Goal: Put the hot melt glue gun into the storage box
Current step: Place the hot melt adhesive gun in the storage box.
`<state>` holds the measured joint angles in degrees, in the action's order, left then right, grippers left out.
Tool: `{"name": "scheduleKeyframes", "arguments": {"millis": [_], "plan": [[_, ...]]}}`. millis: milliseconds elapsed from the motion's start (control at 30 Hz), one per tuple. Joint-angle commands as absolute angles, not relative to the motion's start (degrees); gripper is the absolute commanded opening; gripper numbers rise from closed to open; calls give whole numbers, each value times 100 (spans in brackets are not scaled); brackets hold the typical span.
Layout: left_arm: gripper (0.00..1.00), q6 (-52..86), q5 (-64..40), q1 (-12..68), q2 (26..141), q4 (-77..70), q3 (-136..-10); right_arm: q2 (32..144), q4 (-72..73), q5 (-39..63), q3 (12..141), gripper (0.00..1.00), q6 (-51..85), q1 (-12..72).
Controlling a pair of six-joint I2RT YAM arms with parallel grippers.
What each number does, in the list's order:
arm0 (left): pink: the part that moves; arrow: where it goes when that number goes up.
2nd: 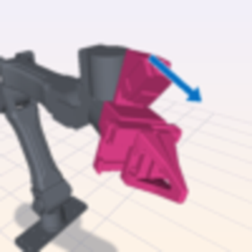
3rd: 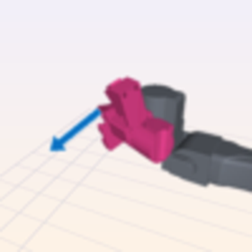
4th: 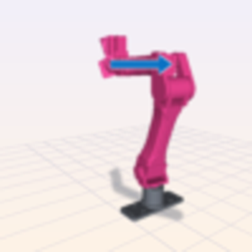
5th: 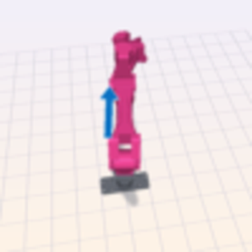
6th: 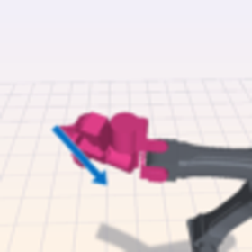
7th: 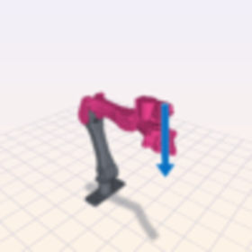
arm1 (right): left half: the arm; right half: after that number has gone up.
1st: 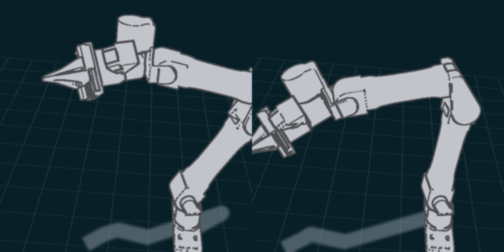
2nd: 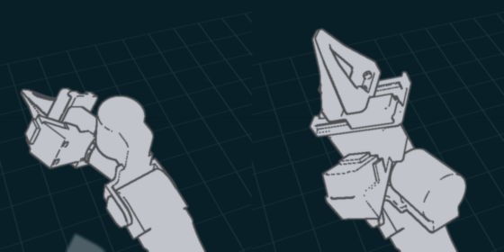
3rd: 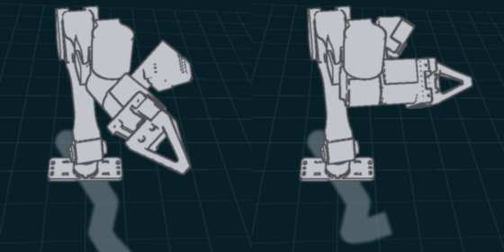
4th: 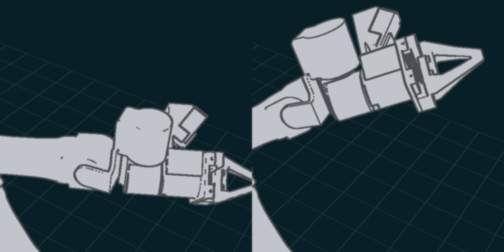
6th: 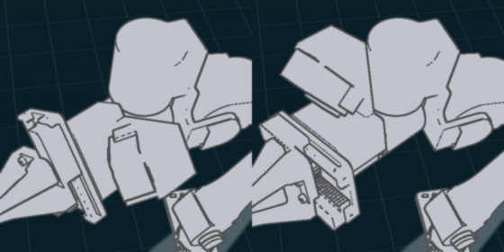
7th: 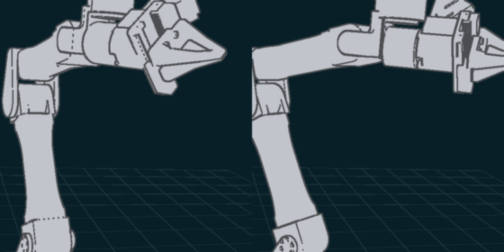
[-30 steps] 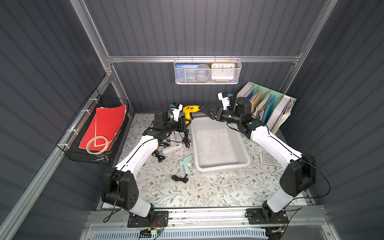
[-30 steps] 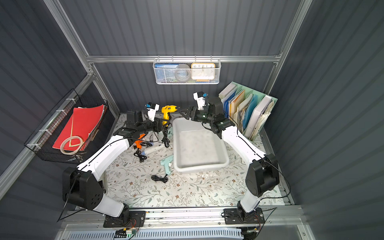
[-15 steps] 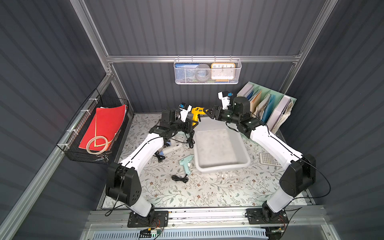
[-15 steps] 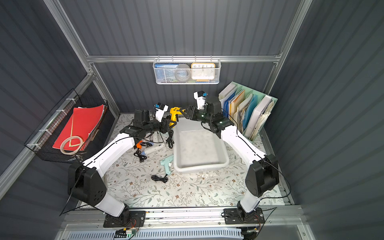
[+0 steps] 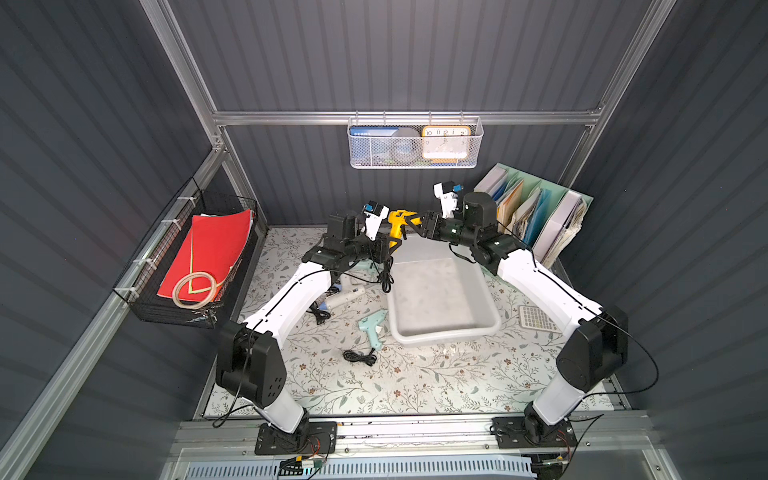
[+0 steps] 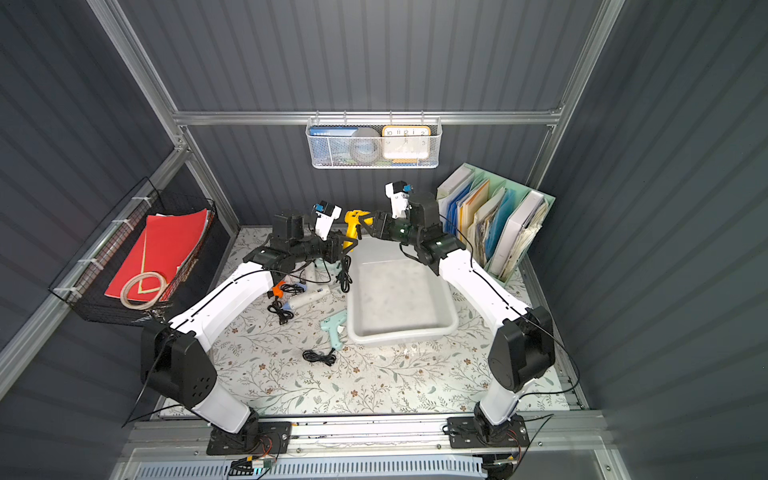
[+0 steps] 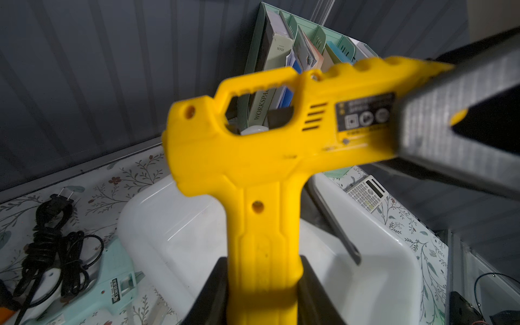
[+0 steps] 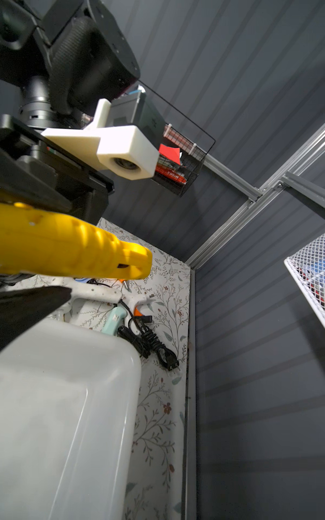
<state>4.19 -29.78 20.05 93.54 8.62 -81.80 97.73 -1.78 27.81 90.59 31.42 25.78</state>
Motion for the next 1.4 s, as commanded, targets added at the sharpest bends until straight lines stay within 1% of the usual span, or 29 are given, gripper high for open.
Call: {"name": "scheduleKeyframes", "arguments": {"millis": [0, 100, 167, 200, 300, 333, 500, 633, 667, 767, 800, 833, 867, 900, 933, 967, 1200, 1300, 1367], "plan": [[0, 342, -3085, 2039, 9428, 769, -8420, 9904, -300, 2720, 9252, 39, 3123, 2614], [0, 330, -3107, 2039, 9448, 773, -8420, 9931, -342, 2663, 9281, 30, 3127, 2618], [0, 335, -3137, 2039, 9457, 773, -8426, 9916, -334, 2621, 9277, 28, 3118, 2619], [0, 331, -3135, 2039, 9465, 782, -8422, 9906, -333, 2588, 9272, 28, 3113, 2612], [0, 332, -3130, 2044, 9449, 790, -8413, 9880, -305, 2516, 9251, 40, 3124, 2611], [0, 330, -3130, 2048, 9442, 792, -8409, 9870, -300, 2506, 9246, 41, 3123, 2614], [0, 349, -3077, 2048, 9397, 780, -8365, 9888, -238, 2514, 9246, 42, 3190, 2619], [0, 345, -3076, 2043, 9387, 773, -8364, 9896, -226, 2493, 9246, 35, 3200, 2618], [0, 352, -3076, 2048, 9391, 773, -8362, 9896, -226, 2488, 9246, 31, 3204, 2617], [0, 359, -3068, 2048, 9387, 773, -8355, 9879, -228, 2470, 9238, 14, 3205, 2617], [6, 366, -3045, 2048, 9378, 769, -8345, 9862, -228, 2446, 9237, 9, 3192, 2610], [22, 371, -3026, 2048, 9365, 767, -8330, 9841, -235, 2415, 9237, 5, 3169, 2611], [42, 377, -3024, 2048, 9340, 764, -8313, 9822, -266, 2364, 9237, 1, 3141, 2610], [65, 378, -3025, 2048, 9298, 765, -8280, 9790, -291, 2293, 9231, 0, 3134, 2586], [96, 378, -3022, 2048, 9253, 771, -8250, 9761, -307, 2264, 9229, 0, 3146, 2555], [100, 389, -2988, 2048, 9179, 768, -8199, 9726, -285, 2271, 9213, 0, 3202, 2481], [100, 704, -2164, 2048, 8289, 142, -7450, 9419, 583, 3017, 8782, 0, 4098, 1582], [100, 895, -1340, 2039, 7918, -33, -7201, 9335, 675, 3149, 8652, 0, 4220, 1286], [100, 1153, -708, 2039, 7745, 108, -7114, 9291, 538, 3113, 8574, 0, 4148, 1153]]}}
